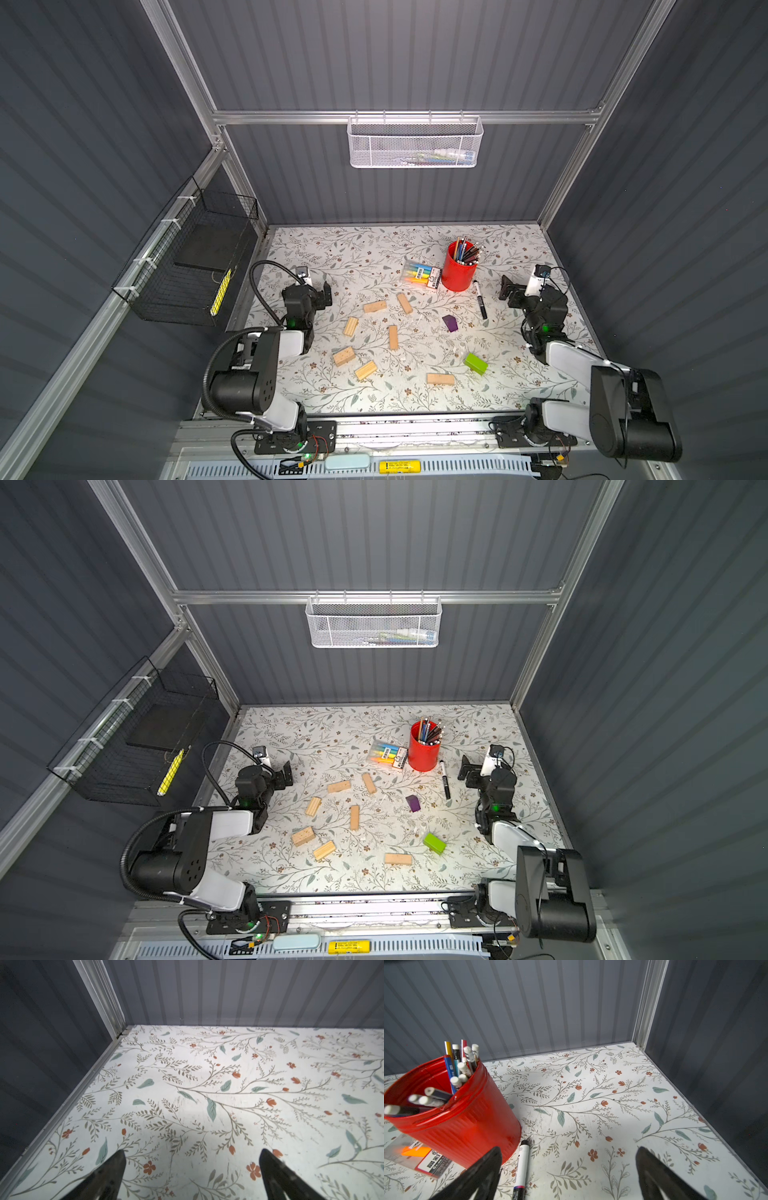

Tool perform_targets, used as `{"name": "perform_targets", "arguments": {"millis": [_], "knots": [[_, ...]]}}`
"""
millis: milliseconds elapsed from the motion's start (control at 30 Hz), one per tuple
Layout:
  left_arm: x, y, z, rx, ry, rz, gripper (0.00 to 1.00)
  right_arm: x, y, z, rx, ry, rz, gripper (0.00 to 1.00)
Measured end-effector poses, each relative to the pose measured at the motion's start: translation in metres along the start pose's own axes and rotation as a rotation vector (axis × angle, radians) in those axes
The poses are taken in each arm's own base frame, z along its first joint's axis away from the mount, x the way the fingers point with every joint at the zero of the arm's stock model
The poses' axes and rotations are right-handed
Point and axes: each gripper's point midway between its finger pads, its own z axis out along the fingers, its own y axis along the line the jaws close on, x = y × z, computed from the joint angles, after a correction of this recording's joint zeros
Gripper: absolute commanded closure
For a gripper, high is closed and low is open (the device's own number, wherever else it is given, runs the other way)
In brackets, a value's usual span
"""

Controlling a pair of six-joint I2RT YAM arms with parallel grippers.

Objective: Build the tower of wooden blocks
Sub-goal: 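Move the left gripper and right gripper forward over the wooden blocks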

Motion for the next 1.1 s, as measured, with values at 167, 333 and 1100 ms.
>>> {"name": "perform_targets", "arguments": {"millis": [167,333,1100], "knots": [[-0.021,0.002,-0.019,0.004,-0.001,-0.050,0.00,-0.007,0.001,-0.008,0.004,0.053,0.063,0.01],[-0.049,0.008,-0.027,-0.029,0.041,-0.201,0.00,-0.020,-0.006,-0.019,0.072,0.106,0.203,0.01],[-0.037,-0.088,-0.058,0.159,0.441,-0.429,0.00,0.019,0.044,-0.074,-0.011,0.552,0.393,0.01]]}}
